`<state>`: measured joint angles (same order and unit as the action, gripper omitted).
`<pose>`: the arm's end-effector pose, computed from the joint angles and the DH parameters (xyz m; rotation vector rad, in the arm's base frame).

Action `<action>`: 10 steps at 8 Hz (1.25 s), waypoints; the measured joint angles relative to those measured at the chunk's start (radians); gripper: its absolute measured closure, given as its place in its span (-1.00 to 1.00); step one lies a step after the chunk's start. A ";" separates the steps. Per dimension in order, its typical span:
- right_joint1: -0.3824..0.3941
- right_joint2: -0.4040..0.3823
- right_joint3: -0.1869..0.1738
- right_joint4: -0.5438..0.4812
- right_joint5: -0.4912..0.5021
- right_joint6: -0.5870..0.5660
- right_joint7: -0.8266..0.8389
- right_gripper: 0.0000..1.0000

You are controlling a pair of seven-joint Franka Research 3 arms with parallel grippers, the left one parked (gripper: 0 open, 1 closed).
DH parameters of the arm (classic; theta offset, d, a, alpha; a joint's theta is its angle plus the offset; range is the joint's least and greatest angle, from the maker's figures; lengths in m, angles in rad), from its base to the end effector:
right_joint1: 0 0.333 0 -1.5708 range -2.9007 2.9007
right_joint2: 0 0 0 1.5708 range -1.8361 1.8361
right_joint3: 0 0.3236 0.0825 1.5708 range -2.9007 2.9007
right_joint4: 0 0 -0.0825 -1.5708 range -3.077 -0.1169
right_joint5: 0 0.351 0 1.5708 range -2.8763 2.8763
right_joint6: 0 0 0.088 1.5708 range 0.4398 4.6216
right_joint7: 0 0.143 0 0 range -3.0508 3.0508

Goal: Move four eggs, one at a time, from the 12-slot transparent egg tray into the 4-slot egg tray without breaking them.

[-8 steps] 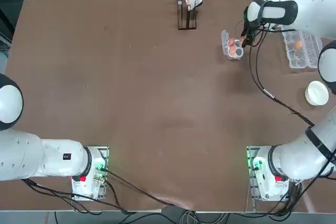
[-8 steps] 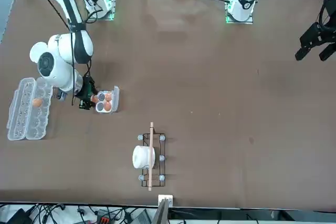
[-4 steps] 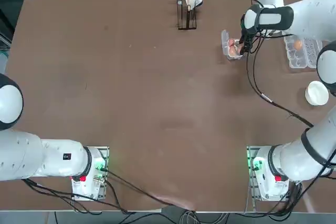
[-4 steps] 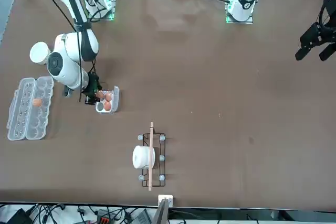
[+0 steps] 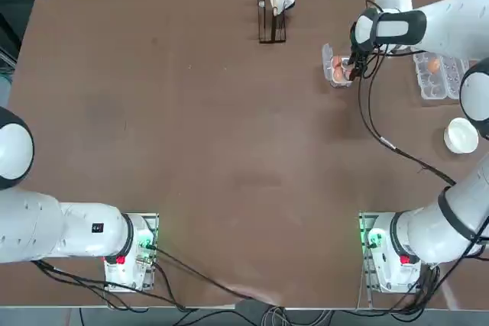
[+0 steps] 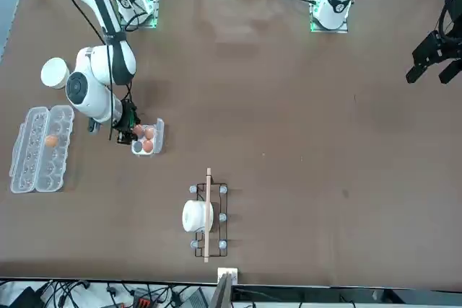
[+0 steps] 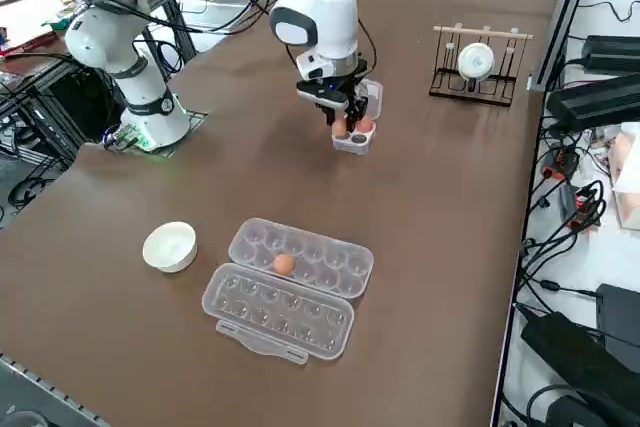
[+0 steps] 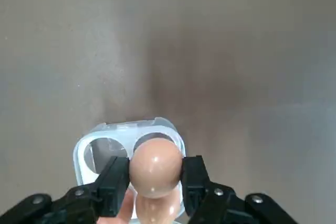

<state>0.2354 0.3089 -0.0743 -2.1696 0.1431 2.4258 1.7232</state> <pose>0.5311 0.0901 0.2435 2.1066 -2.3258 -0.1336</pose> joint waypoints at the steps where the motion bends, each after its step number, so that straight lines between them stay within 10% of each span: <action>1: 0.000 0.004 0.000 0.000 0.000 0.003 0.004 -0.16; 4: 0.001 0.012 -0.001 0.001 -0.010 0.016 0.007 -1.00; 7: 0.000 -0.032 -0.025 0.044 -0.019 -0.079 -0.033 -1.00; 10: -0.011 -0.112 -0.149 0.114 -0.034 -0.254 -0.250 -1.00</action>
<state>0.2248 0.1969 -0.2230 -2.0553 0.1095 2.1716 1.4735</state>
